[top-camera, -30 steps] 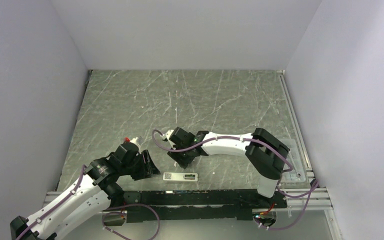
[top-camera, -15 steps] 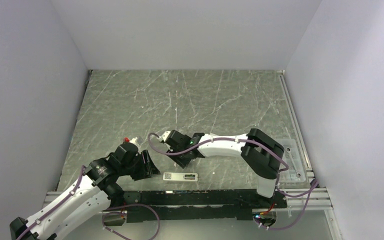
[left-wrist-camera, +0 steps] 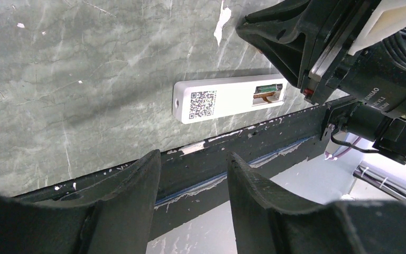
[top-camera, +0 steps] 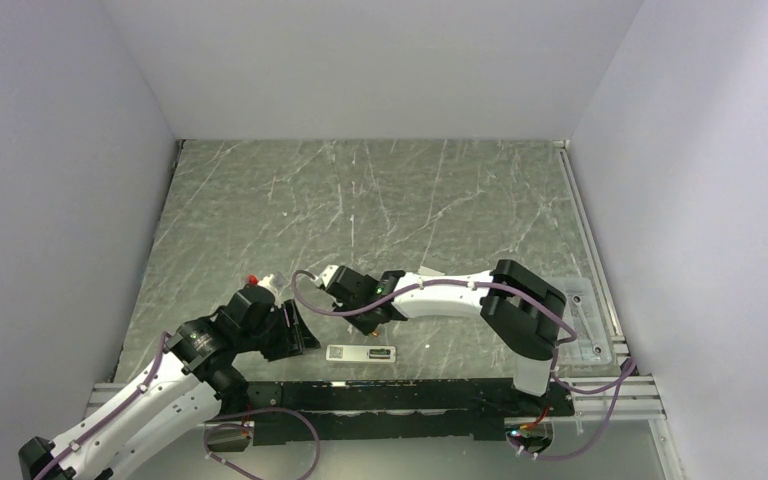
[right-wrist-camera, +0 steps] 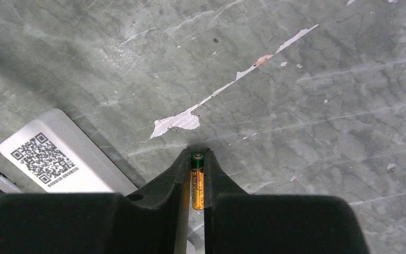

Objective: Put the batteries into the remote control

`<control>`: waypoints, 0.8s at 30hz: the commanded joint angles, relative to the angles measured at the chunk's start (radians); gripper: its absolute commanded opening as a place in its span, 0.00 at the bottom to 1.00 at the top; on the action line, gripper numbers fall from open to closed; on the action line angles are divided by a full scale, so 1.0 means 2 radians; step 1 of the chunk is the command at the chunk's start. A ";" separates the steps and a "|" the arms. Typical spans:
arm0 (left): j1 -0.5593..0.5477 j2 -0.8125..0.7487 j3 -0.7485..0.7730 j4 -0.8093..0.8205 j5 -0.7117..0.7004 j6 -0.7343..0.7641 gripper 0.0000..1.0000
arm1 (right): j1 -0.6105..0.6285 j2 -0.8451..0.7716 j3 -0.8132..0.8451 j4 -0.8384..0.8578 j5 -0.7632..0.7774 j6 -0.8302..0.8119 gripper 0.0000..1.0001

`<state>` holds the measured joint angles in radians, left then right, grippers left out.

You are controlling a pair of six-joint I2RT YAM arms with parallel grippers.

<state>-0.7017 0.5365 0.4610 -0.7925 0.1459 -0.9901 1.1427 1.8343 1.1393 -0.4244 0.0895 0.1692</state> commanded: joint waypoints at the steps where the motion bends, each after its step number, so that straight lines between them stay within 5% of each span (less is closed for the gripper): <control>1: -0.002 0.000 0.013 -0.001 0.007 -0.007 0.54 | -0.001 0.017 -0.005 -0.021 0.038 0.009 0.00; 13: -0.002 0.019 -0.004 0.037 0.046 -0.016 0.54 | -0.007 -0.045 -0.010 -0.010 0.071 0.035 0.00; 24: -0.002 0.039 -0.037 0.092 0.103 -0.050 0.60 | -0.008 -0.138 -0.066 0.031 -0.007 0.037 0.00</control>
<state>-0.7017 0.6071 0.3973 -0.6701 0.2996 -1.0603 1.1282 1.6398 1.0588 -0.4244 0.1623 0.2363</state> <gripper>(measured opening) 0.586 0.119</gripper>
